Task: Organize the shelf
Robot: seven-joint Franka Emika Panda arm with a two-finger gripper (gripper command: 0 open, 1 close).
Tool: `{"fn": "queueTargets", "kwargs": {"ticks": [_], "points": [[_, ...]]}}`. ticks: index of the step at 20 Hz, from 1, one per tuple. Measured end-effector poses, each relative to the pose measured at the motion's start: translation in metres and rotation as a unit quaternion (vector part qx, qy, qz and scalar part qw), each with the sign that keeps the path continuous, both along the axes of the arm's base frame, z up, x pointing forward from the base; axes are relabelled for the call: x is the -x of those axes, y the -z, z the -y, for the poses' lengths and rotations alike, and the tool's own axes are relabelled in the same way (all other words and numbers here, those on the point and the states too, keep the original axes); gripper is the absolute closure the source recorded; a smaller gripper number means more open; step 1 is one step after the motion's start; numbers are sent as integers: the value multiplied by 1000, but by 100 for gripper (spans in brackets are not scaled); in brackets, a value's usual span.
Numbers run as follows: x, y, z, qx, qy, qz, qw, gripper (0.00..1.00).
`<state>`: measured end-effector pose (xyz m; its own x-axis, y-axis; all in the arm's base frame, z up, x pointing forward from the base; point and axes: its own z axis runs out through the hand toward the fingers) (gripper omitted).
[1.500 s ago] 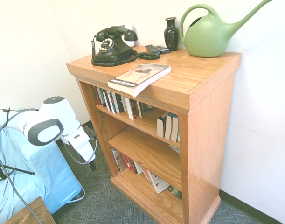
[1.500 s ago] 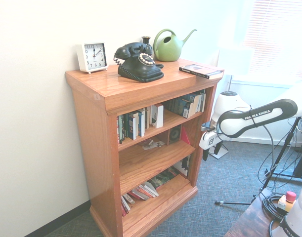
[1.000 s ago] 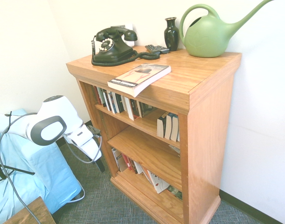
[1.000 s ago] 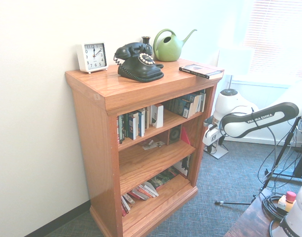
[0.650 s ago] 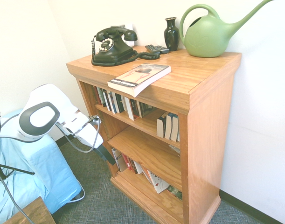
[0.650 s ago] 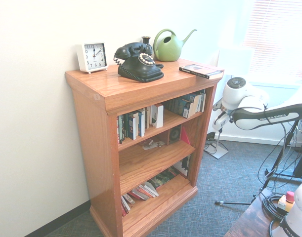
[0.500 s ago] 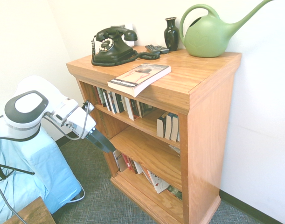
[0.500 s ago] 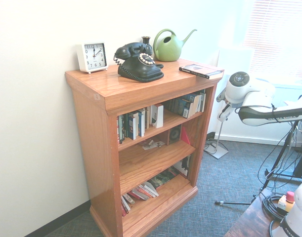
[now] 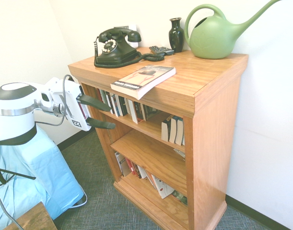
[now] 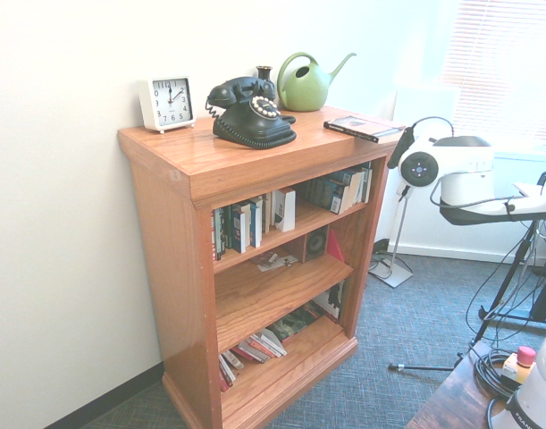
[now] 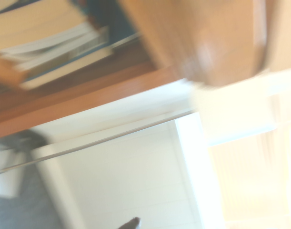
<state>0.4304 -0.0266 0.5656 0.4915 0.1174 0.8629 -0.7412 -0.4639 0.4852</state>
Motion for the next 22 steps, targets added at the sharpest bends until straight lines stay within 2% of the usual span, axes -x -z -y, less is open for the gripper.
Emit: {"fn": "queueTargets", "kwargs": {"ticks": [6, 14, 22], "points": [[-28, -8, -7, 55, -44, 10, 997, 0], [-68, -1, 0, 64, -118, 7, 991, 0], [-74, -5, -2, 64, -200, 15, 978, 0]]}}
